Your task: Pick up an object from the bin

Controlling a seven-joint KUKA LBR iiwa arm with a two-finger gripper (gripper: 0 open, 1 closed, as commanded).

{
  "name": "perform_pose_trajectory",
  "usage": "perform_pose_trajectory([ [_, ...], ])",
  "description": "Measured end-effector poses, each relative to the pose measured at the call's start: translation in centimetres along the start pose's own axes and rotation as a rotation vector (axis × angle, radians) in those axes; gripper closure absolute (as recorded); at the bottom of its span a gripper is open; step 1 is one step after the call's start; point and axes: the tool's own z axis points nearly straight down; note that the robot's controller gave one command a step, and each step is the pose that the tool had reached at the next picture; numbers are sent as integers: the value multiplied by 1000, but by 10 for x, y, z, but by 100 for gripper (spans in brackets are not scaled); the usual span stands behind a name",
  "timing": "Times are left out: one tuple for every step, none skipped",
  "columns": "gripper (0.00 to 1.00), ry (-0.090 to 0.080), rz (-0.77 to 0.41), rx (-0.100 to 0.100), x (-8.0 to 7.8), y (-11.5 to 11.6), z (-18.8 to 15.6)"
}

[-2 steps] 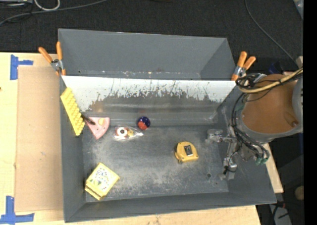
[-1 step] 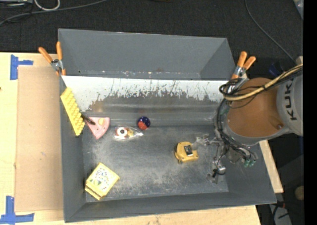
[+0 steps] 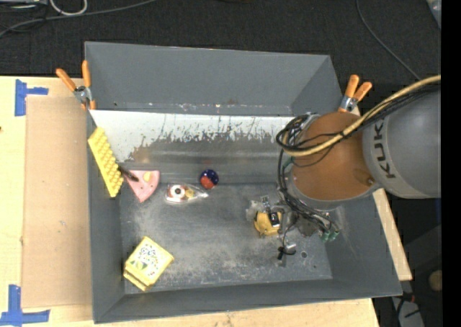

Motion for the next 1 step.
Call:
perform_pose_trajectory([
  [0,4,78,-3,6,17,25],
])
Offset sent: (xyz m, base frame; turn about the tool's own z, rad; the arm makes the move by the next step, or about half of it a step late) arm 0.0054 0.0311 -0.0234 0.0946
